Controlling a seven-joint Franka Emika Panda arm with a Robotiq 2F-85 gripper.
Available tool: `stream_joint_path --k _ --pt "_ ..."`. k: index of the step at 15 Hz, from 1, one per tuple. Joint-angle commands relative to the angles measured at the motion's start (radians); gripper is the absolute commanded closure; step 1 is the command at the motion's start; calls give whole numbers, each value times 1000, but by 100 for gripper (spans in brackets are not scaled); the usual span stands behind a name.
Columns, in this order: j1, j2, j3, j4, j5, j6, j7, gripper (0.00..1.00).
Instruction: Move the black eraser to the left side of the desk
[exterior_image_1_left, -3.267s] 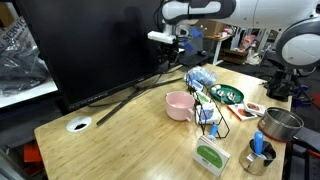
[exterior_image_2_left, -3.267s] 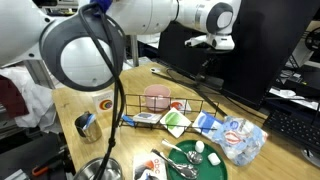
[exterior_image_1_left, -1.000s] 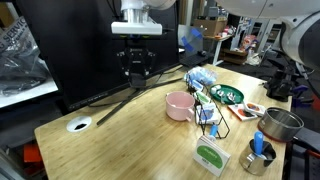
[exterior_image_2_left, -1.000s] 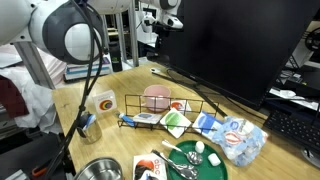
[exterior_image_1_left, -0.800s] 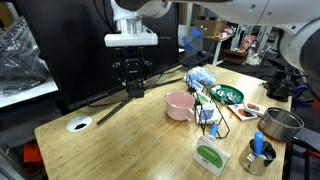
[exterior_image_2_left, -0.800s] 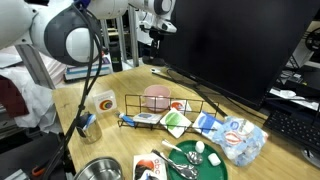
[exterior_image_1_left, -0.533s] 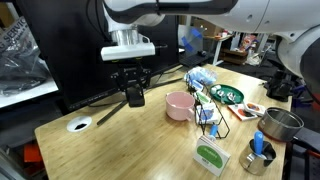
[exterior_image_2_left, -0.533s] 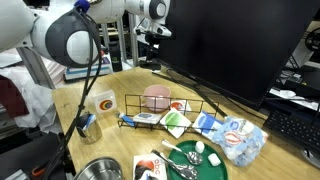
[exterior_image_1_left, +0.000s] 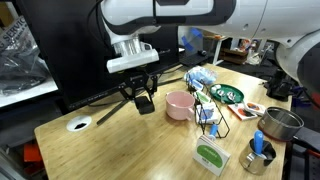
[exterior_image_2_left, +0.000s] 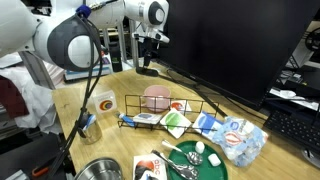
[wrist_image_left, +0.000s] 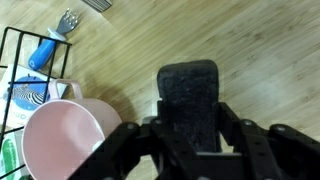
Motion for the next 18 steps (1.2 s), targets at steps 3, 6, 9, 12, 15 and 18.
stream_joint_path --k 3,6,9,12,15,18 --pt "4 8 -8 5 6 -4 4 73" --pt "22 50 -6 22 6 -2 5 73" --pt "53 88 -10 18 -1 10 21 73" --pt "79 126 -25 23 -15 26 66 73" --pt "92 140 -32 17 -25 38 120 42" --pt "89 139 -22 18 -13 45 143 10"
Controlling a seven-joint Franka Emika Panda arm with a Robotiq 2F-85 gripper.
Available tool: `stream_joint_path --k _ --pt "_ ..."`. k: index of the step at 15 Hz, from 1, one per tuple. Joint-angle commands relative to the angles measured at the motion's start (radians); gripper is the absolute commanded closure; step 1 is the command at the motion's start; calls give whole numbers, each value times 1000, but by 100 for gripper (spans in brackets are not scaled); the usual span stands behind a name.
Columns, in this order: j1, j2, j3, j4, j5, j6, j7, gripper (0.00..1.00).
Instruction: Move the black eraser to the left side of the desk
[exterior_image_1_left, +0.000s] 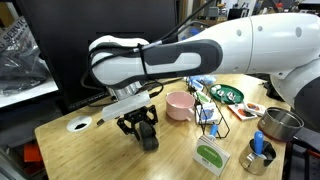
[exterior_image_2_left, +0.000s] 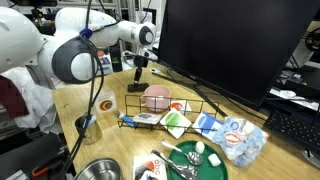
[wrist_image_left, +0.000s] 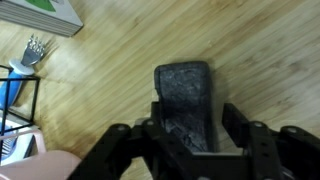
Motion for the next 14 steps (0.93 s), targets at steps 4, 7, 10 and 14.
stream_joint_path --k 4,7,10,14 --pt "-10 -39 -6 16 1 23 22 0" --pt "-28 -84 13 17 24 9 16 0" --pt "-23 -100 4 6 18 22 13 0" --pt "-20 -89 4 -3 17 25 13 0"
